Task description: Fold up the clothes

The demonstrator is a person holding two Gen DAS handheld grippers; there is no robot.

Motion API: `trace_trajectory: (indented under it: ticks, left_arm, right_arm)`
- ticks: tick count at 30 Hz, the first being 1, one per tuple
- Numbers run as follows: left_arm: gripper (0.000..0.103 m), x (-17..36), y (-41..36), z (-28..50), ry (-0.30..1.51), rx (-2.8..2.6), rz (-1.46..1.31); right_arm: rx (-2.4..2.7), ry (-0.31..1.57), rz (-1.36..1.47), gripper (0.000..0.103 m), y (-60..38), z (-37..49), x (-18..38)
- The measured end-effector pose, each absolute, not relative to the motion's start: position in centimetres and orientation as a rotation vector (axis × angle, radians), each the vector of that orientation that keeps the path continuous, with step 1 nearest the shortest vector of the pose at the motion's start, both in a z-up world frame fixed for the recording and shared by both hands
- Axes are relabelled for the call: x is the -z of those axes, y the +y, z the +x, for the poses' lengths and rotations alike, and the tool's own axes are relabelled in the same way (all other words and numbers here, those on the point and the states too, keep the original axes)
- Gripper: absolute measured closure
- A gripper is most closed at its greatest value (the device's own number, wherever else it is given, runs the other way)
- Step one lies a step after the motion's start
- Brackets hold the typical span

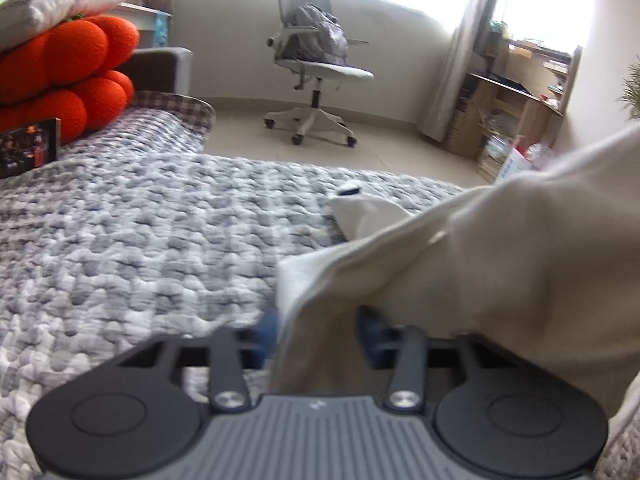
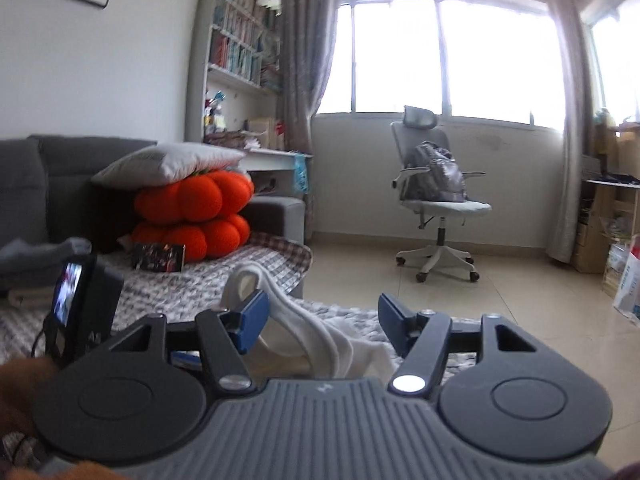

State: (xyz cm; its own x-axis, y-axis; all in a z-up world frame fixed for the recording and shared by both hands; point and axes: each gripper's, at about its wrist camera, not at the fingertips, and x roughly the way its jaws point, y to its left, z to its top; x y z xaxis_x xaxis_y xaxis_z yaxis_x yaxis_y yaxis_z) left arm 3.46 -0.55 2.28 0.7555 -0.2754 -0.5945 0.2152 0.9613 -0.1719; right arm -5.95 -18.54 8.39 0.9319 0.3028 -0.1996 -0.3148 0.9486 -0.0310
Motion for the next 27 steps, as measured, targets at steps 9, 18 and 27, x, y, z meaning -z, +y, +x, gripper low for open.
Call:
trace_trajectory:
  ticks: [9, 18, 27]
  left_arm:
    - [0.099, -4.6, 2.6, 1.3, 0.587, 0.239, -0.126]
    - [0.099, -8.6, 8.1, -3.0, 0.453, 0.173, -0.215]
    - [0.099, -10.5, 15.3, -6.3, 0.378, 0.058, -0.341]
  right_arm:
    - [-0.257, 0.21, -0.05, 0.082, -18.3, -5.5, -6.7]
    - [-0.238, 0.104, -0.039, 0.085, -18.6, -7.7, -9.2]
    - [-0.287, 0.174, -0.089, 0.084, -18.0, -7.5, -8.3]
